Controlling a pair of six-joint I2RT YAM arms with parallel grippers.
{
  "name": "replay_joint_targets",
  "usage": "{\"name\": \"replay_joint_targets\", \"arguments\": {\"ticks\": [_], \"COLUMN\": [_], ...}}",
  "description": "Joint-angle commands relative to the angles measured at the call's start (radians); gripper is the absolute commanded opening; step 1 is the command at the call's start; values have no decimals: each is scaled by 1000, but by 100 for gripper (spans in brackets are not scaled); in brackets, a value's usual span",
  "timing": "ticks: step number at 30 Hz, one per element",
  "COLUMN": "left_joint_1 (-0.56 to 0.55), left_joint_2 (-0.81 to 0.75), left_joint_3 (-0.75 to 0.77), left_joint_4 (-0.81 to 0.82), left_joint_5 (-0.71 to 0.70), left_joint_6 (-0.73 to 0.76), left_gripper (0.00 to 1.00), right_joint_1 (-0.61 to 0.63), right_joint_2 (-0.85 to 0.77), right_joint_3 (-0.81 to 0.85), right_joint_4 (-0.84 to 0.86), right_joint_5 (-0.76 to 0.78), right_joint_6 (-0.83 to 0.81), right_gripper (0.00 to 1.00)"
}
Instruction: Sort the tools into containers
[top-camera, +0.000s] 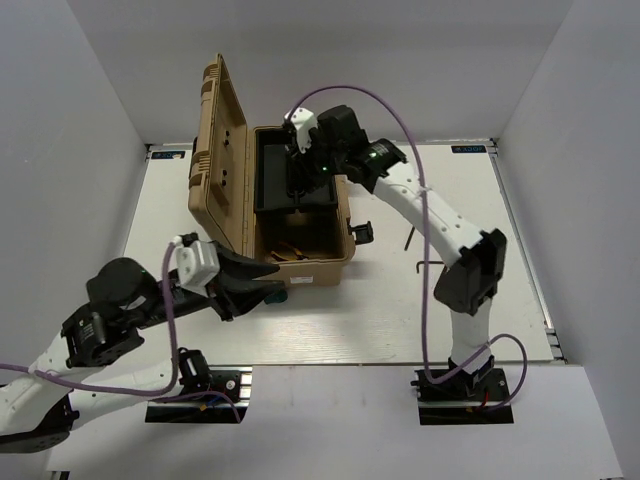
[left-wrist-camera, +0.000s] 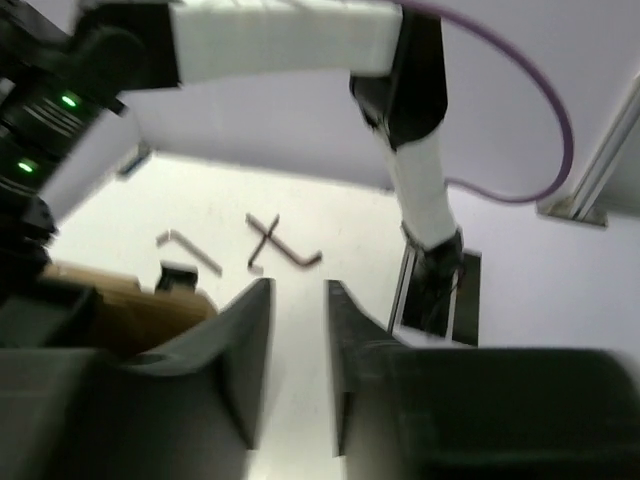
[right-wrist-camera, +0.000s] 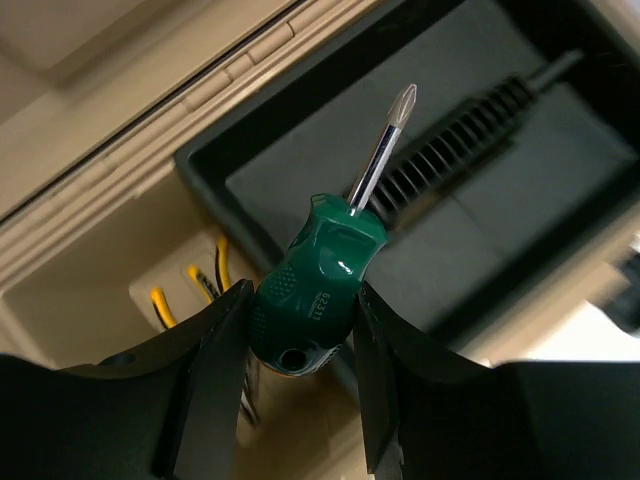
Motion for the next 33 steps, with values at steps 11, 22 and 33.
{"name": "replay_joint_targets", "arguments": {"ticks": [11,22,33], "left_joint_1": [4,4,4], "left_joint_2": [24,12,-25], "left_joint_3": [-118,-128,-33], "left_joint_4": [-166,-134,-68], "left_joint_5": [-110,-153,-66], "left_joint_6": [-87,-107,-8], "left_gripper": [49,55,12], "right_joint_1": [-50,-58,-123], "right_joint_2": [268,266,-1], "right_joint_3": [204,162,12], "right_joint_4": [291,282,72], "right_joint_5": [-213,-247,-645], "right_joint_6": [223,225,-12], "right_gripper": [0,72,0]}}
